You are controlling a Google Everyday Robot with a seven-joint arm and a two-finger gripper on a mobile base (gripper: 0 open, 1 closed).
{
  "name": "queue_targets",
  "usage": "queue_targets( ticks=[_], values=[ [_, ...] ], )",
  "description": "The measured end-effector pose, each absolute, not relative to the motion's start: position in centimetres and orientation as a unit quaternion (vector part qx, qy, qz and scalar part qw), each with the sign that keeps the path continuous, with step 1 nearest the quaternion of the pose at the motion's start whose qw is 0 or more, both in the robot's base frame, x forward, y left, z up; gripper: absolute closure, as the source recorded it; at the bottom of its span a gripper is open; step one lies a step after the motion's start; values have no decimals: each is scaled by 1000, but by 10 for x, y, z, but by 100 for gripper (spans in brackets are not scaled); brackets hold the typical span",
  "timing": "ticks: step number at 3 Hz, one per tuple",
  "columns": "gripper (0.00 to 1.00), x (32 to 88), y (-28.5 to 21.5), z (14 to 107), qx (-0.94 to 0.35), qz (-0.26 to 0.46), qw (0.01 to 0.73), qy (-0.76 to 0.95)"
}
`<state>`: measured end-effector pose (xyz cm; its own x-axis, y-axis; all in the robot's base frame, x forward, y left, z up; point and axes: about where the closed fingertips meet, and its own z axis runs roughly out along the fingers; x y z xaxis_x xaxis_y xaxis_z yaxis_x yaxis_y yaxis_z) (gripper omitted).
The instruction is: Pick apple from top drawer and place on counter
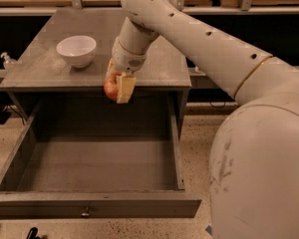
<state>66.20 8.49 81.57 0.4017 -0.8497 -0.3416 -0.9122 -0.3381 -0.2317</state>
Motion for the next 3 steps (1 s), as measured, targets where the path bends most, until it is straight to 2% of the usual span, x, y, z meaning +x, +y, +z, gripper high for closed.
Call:
queue_targets(
  ticks=[3],
  values=[
    [100, 662, 85, 816, -814, 80, 195, 541]
  ],
)
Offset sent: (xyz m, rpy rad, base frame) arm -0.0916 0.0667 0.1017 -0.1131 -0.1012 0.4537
